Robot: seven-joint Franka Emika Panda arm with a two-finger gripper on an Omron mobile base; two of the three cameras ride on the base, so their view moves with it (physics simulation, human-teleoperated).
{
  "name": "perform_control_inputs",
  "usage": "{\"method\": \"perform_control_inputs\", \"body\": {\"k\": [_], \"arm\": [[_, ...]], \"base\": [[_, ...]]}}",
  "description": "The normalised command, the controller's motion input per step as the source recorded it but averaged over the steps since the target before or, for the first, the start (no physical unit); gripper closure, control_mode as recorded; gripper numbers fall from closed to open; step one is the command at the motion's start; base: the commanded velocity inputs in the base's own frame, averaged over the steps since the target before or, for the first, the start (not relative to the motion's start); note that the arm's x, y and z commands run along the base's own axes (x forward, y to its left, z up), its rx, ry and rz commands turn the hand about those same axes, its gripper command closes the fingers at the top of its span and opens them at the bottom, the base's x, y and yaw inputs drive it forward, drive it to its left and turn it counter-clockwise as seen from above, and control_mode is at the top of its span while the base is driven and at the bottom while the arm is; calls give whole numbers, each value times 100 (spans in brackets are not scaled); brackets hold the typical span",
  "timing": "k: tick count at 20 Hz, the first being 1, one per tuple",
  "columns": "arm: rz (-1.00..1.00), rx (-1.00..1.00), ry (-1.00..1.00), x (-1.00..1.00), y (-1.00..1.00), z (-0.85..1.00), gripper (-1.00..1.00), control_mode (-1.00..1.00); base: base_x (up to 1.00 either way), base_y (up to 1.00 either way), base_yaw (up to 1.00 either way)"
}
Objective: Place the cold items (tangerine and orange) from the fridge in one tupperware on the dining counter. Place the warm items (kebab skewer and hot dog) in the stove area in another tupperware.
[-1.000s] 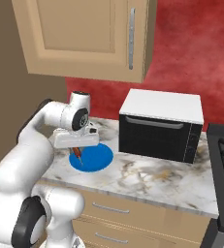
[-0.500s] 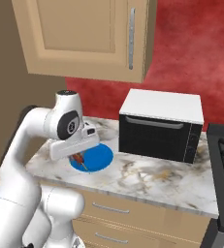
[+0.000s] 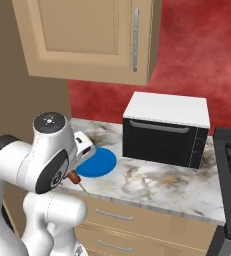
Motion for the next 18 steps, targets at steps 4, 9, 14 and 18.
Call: {"method": "perform_control_inputs", "body": {"k": [4, 9, 14, 18], "arm": [[21, -22, 0, -53, 32, 46, 100, -100], [10, -28, -1, -1, 50, -1, 100, -100], [5, -9, -7, -15, 14, -4, 100, 100], [0, 0, 0, 0, 0, 0, 100, 100]], "base": [[0, 0, 0], [0, 0, 0], [-19, 3, 3], [-86, -14, 11]]}}
